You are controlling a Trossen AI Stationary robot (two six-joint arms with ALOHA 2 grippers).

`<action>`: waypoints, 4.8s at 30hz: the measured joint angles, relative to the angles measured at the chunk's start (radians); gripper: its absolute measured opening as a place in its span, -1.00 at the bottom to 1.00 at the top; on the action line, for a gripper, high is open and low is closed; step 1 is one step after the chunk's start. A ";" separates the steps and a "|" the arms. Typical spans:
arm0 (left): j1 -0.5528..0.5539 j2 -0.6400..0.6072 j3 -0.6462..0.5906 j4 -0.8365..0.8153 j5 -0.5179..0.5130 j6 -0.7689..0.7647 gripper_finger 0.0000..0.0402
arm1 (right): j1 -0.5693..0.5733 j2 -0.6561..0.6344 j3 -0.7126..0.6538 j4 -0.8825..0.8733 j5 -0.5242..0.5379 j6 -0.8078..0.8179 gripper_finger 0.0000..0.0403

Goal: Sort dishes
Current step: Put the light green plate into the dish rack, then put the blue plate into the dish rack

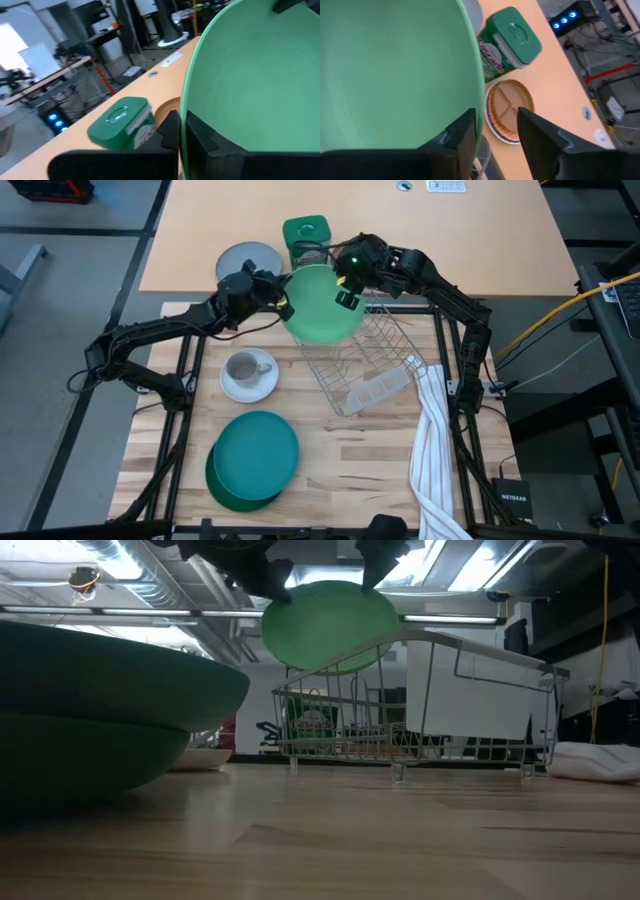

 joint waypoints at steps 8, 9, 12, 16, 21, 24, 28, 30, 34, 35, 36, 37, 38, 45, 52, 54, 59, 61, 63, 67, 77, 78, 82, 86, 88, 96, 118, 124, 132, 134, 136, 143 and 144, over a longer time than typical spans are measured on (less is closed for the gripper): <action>-0.064 0.002 0.000 0.082 -0.186 0.088 -1.00 | -0.003 0.000 0.001 -0.107 0.052 0.092 -0.21; -0.071 0.008 0.000 0.096 -0.202 0.101 -1.00 | -0.004 0.000 0.001 -0.134 0.052 0.111 -0.22; -0.091 0.038 0.000 0.149 -0.250 0.145 -1.00 | -0.019 0.000 0.001 -0.226 0.025 0.149 -0.25; -0.120 0.110 0.000 0.269 -0.343 0.247 -1.00 | -0.077 0.000 0.001 -0.288 -0.112 0.172 -0.29; -0.155 0.223 0.000 0.473 -0.463 0.412 -1.00 | -0.177 0.000 0.000 -0.251 -0.280 0.175 -0.31; -0.173 0.289 0.000 0.591 -0.506 0.485 -1.00 | -0.228 0.000 0.000 -0.192 -0.313 0.175 -0.31; -0.198 0.371 0.000 0.736 -0.571 0.601 -1.00 | -0.278 0.000 0.000 -0.132 -0.313 0.175 -0.31; -0.209 0.408 0.000 0.806 -0.591 0.662 -1.00 | -0.295 0.000 0.000 -0.112 -0.324 0.175 -0.31; -0.225 0.472 0.001 0.946 -0.596 0.751 -1.00 | -0.320 0.000 0.000 -0.095 -0.381 0.173 -0.31; -0.227 0.486 0.003 0.977 -0.596 0.776 -1.00 | -0.323 0.000 0.000 -0.091 -0.393 0.169 -0.31; -0.230 0.500 0.007 1.002 -0.598 0.801 -1.00 | -0.324 0.000 0.000 -0.087 -0.403 0.166 -0.31; -0.231 0.509 0.010 1.018 -0.598 0.824 -1.00 | -0.323 -0.001 -0.007 -0.078 -0.408 0.163 -0.31; -0.235 0.518 0.013 1.020 -0.597 0.839 -1.00 | -0.321 -0.001 -0.015 -0.070 -0.411 0.158 -0.31; -0.244 0.558 0.016 1.038 -0.601 0.911 -1.00 | -0.320 -0.001 -0.134 -0.049 -0.451 0.088 -0.31; -0.267 0.565 0.014 0.931 -0.641 0.865 -1.00 | -0.321 -0.001 -0.329 0.011 -0.491 0.008 -0.31; -0.270 0.565 0.015 0.873 -0.641 0.830 -1.00 | -0.321 -0.001 -0.375 0.035 -0.491 0.006 -0.31; -0.269 0.558 0.019 0.747 -0.627 0.739 -0.95 | -0.322 -0.003 -0.433 0.071 -0.478 0.006 -0.31; -0.262 0.557 0.020 0.738 -0.619 0.734 -0.93 | -0.322 -0.003 -0.435 0.076 -0.476 0.006 -0.31; -0.256 0.557 0.019 0.744 -0.608 0.724 -0.91 | -0.322 -0.003 -0.435 0.077 -0.474 0.006 -0.31; -0.246 0.559 0.015 0.769 -0.593 0.650 -0.81 | -0.322 -0.002 -0.436 0.074 -0.472 0.007 -0.31; -0.213 0.557 0.014 0.764 -0.591 0.514 -0.32 | -0.320 0.001 -0.438 0.078 -0.470 0.009 -0.31; -0.211 0.557 0.014 0.770 -0.591 0.495 -0.28 | -0.320 0.001 -0.438 0.078 -0.469 0.010 -0.31; -0.205 0.556 0.014 0.771 -0.592 0.429 -0.17 | -0.320 0.001 -0.438 0.095 -0.466 0.036 -0.31; -0.205 0.556 0.014 0.772 -0.592 0.403 -0.12 | -0.320 0.001 -0.438 0.121 -0.414 0.040 -0.31; -0.204 0.556 0.014 0.773 -0.592 0.393 -0.11 | -0.320 0.001 -0.438 0.127 -0.373 0.040 -0.31; -0.173 0.555 0.014 0.762 -0.589 0.303 -0.10 | -0.320 -0.029 -0.437 0.126 -0.338 0.040 -0.31; -0.356 0.393 0.014 0.693 -0.741 0.429 -0.10 | -0.320 -0.045 -0.436 0.052 -0.339 0.066 -0.31; -0.493 0.262 0.015 0.269 -0.791 0.288 -0.13 | -0.320 -0.045 -0.436 -0.019 -0.434 0.073 -0.31; -0.622 0.045 0.015 -0.449 -0.355 -0.373 -0.28 | -0.267 -0.046 -0.436 -0.057 -0.550 0.072 -0.31; -0.634 0.014 0.015 -0.563 -0.209 -0.468 -0.29 | -0.241 -0.046 -0.436 -0.081 -0.550 0.071 -0.31; -0.645 0.003 0.015 -0.649 -0.126 -0.522 -0.30 | -0.210 -0.046 -0.436 -0.094 -0.550 0.071 -0.31; -0.658 0.010 -0.008 -0.872 -0.041 -0.559 -0.30 | -0.085 -0.046 -0.436 -0.117 -0.550 0.116 -0.31; -0.658 0.011 -0.013 -0.892 -0.024 -0.569 -0.30 | -0.066 -0.046 -0.436 -0.121 -0.550 0.122 -0.31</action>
